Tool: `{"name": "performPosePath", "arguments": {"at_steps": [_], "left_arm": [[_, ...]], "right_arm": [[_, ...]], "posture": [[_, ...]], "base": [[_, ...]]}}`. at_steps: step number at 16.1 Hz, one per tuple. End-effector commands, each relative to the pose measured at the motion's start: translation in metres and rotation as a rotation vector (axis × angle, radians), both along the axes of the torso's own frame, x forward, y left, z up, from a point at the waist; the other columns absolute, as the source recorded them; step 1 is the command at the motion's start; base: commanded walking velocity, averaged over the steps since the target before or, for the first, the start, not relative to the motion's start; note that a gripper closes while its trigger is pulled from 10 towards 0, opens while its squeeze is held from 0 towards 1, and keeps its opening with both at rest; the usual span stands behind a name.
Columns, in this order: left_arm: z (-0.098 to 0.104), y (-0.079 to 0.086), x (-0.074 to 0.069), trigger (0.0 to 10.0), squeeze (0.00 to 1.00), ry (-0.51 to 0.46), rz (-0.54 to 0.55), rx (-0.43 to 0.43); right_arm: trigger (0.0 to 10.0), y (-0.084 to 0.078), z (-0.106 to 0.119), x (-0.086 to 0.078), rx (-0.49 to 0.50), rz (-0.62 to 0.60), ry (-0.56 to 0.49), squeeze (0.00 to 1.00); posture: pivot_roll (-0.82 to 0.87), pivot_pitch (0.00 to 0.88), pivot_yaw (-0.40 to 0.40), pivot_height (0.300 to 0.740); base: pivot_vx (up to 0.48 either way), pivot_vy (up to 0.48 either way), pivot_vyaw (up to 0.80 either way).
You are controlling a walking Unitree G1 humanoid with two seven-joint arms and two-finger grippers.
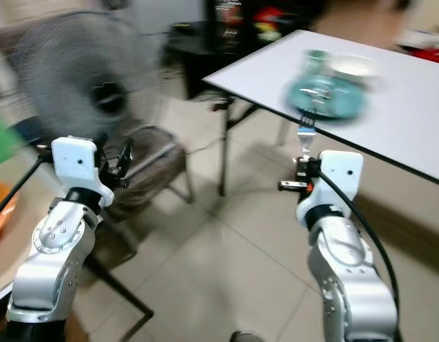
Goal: Setting the table
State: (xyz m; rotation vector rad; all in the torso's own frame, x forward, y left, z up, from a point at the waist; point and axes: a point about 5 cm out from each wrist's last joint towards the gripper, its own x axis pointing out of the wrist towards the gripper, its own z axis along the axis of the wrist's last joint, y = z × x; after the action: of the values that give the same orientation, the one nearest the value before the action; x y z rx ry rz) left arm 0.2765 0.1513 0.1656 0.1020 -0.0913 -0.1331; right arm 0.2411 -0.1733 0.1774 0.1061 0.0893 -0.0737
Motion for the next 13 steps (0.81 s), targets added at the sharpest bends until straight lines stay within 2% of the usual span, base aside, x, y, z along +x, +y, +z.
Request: {"name": "performPosePath", "arguments": {"at_steps": [1, 2, 4, 8, 10, 11, 13], "left_arm": [[0.002, -0.002, 0.003, 10.0, 0.0, 0.013, -0.041, 0.012], [0.0, -0.002, 0.001, 10.0, 0.0, 0.019, -0.059, 0.021], [-0.003, -0.002, -0.002, 10.0, 0.0, 0.031, -0.078, -0.001], [-0.002, -0.002, -0.002, 10.0, 0.0, 0.027, -0.101, 0.002], [-0.003, 0.0, -0.003, 10.0, 0.0, 0.049, -0.104, 0.009], [-0.004, 0.003, -0.003, 10.0, 0.0, 0.049, -0.09, 0.0], [-0.005, -0.001, -0.006, 10.0, 0.0, 0.056, -0.135, 0.014]], "right_arm": [[10.0, 0.0, 0.007, 0.002, 0.002, -0.007, -0.037, 0.0], [10.0, 0.001, 0.005, 0.002, -0.047, -0.005, -0.03, 0.0], [10.0, 0.001, -0.001, -0.001, -0.035, 0.007, -0.002, 0.0], [10.0, -0.005, -0.017, 0.0, -0.081, -0.004, 0.092, 0.0], [10.0, -0.003, -0.014, 0.001, -0.058, 0.004, 0.094, 0.0], [10.0, 0.001, -0.013, 0.001, -0.065, 0.031, 0.091, 0.0], [10.0, 0.002, -0.013, 0.001, -0.101, 0.026, 0.083, 0.0]], "posture": [[0.0, 0.0, 0.085, 0.74], [0.0, 0.0, 0.086, 0.74], [0.0, 0.0, 0.083, 0.74], [0.01, 0.0, 0.076, 0.74], [0.0, 0.0, 0.07, 0.74], [0.0, 0.0, 0.073, 0.74], [0.0, 0.0, 0.07, 0.74]], "base": [[0.0, 0.0, -0.8], [0.0, 0.0, -0.78], [0.0, 0.0, -0.78], [0.0, 0.0, -0.78], [0.0, 0.0, -0.79], [0.0, 0.0, -0.8], [0.272, 0.0, -0.62]]}}
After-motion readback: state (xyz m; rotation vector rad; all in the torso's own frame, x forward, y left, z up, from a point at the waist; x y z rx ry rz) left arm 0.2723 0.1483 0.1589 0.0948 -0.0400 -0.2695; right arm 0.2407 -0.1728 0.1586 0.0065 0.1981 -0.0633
